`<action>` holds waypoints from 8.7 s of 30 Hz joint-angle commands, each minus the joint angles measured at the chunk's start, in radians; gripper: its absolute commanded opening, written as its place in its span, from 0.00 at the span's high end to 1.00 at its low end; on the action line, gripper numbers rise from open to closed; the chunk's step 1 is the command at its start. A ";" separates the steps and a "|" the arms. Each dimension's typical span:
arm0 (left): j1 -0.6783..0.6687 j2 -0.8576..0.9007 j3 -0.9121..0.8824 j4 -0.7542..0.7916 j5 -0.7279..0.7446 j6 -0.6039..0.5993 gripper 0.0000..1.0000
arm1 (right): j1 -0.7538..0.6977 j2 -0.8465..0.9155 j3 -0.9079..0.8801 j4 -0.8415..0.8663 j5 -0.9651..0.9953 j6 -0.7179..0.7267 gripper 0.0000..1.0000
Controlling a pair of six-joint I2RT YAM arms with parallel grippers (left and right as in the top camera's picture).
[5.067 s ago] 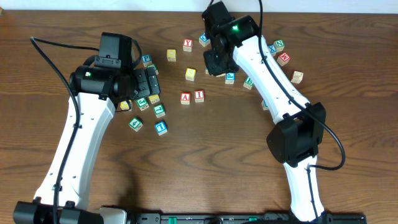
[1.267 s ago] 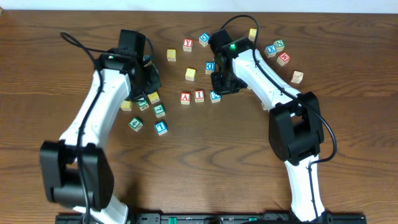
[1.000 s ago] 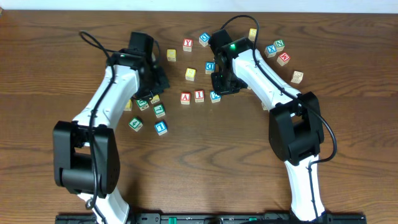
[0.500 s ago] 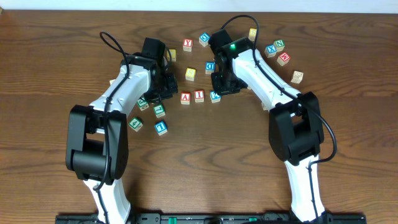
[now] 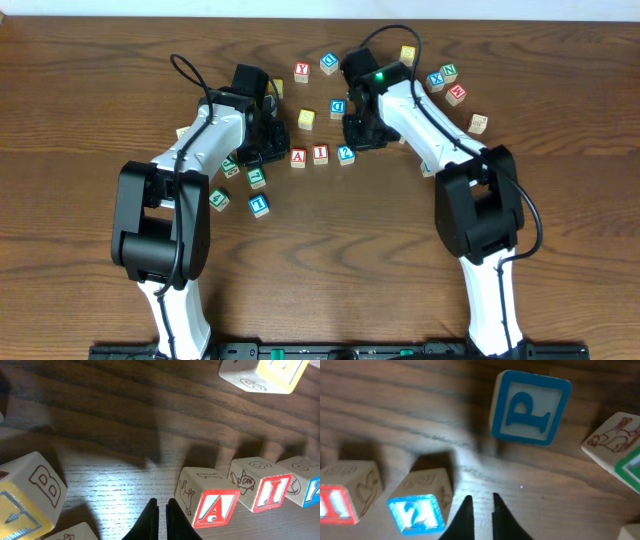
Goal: Spell out AI2
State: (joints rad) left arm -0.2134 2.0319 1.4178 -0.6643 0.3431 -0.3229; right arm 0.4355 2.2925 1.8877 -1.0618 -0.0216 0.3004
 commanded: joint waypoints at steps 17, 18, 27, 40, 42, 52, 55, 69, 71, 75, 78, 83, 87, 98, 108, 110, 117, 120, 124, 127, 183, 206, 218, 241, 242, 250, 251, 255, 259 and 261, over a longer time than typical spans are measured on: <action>-0.049 0.008 0.002 0.001 0.004 0.014 0.93 | -0.007 0.002 -0.063 0.045 -0.069 0.006 0.98; -0.052 0.008 0.002 0.003 0.004 0.014 0.93 | -0.006 0.002 -0.063 0.045 -0.069 0.006 0.99; -0.054 0.008 0.002 0.005 0.005 0.011 0.93 | 0.013 0.002 -0.063 0.056 -0.093 0.006 0.98; -0.080 0.008 0.002 0.038 0.005 0.012 0.93 | 0.018 0.002 -0.063 0.072 -0.095 0.007 0.95; -0.089 0.008 0.002 0.037 0.005 0.012 0.92 | 0.018 0.002 -0.063 0.075 -0.100 0.008 0.95; -0.121 0.008 0.002 0.042 0.005 0.012 0.93 | 0.040 0.002 -0.063 0.088 -0.120 0.019 0.94; -0.121 0.008 0.002 0.042 0.004 0.014 0.93 | 0.046 0.002 -0.063 0.090 -0.120 0.021 0.94; -0.121 0.008 0.002 0.065 -0.045 0.113 0.92 | 0.050 0.002 -0.063 0.056 -0.120 0.022 0.95; -0.121 0.008 0.002 0.072 -0.045 0.130 0.92 | 0.051 0.002 -0.063 0.049 -0.120 0.029 0.95; -0.121 0.008 0.002 0.076 -0.045 0.148 0.93 | 0.051 0.002 -0.063 0.041 -0.119 0.036 0.95; -0.121 0.008 0.002 0.074 -0.045 0.146 0.92 | 0.051 0.002 -0.063 0.048 -0.119 0.036 0.95; -0.129 0.008 0.002 0.062 -0.045 0.146 0.92 | 0.051 0.002 -0.063 0.060 -0.119 0.045 0.94; -0.131 0.008 0.002 0.061 -0.045 0.146 0.92 | 0.050 0.002 -0.063 0.060 -0.119 0.045 0.96; -0.130 0.008 0.002 0.060 -0.045 0.146 0.92 | 0.048 0.002 -0.060 0.045 -0.120 0.035 0.94; -0.130 0.008 0.002 0.053 -0.045 0.146 0.93 | 0.029 -0.055 -0.003 0.014 -0.116 0.016 0.93; -0.130 0.008 0.002 0.052 -0.045 0.146 0.92 | 0.023 -0.083 -0.003 0.013 -0.115 0.012 0.90; -0.130 0.008 0.002 0.053 -0.045 0.122 0.93 | 0.025 -0.112 -0.003 -0.074 -0.117 0.012 0.91; -0.130 0.008 0.002 0.052 -0.045 0.119 0.93 | 0.040 -0.112 -0.019 -0.131 -0.120 0.013 0.97; -0.130 0.008 0.002 0.051 -0.045 0.109 0.92 | 0.066 -0.112 -0.050 -0.155 -0.119 0.021 0.99; -0.130 0.008 0.002 0.052 -0.045 0.084 0.93 | 0.080 -0.112 -0.078 -0.141 -0.120 0.045 0.99; -0.130 0.008 0.002 0.037 -0.045 0.003 0.93 | 0.146 -0.112 -0.202 0.132 -0.022 0.181 0.99; -0.130 0.008 0.002 0.042 -0.045 0.003 0.92 | 0.061 -0.246 -0.223 0.124 0.037 0.201 0.99; -0.130 0.008 0.002 0.045 -0.045 0.003 0.92 | 0.064 -0.231 -0.357 0.278 0.030 0.230 0.98; -0.135 0.008 0.002 0.057 -0.044 0.003 0.92 | 0.100 -0.231 -0.430 0.397 -0.013 0.219 0.94; -0.138 0.008 0.002 0.057 -0.044 0.003 0.93 | 0.100 -0.231 -0.430 0.396 -0.013 0.219 0.95; -0.160 0.008 0.002 0.072 -0.044 0.003 0.93 | 0.100 -0.231 -0.430 0.396 -0.014 0.219 0.95; -0.161 0.008 0.002 0.072 -0.044 0.003 0.93 | 0.100 -0.231 -0.430 0.396 -0.013 0.219 0.95; -0.164 0.008 0.002 0.072 -0.044 0.003 0.93 | 0.100 -0.231 -0.430 0.396 -0.013 0.218 0.96; -0.164 0.008 0.002 0.072 -0.045 0.004 0.93 | 0.100 -0.231 -0.430 0.396 -0.014 0.218 0.97; -0.162 0.007 0.002 0.072 -0.049 0.005 0.92 | 0.100 -0.231 -0.430 0.396 -0.014 0.218 0.97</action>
State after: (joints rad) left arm -0.3576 2.0319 1.4178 -0.5995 0.2661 -0.3176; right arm 0.5232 2.0552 1.4685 -0.6689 -0.0013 0.5190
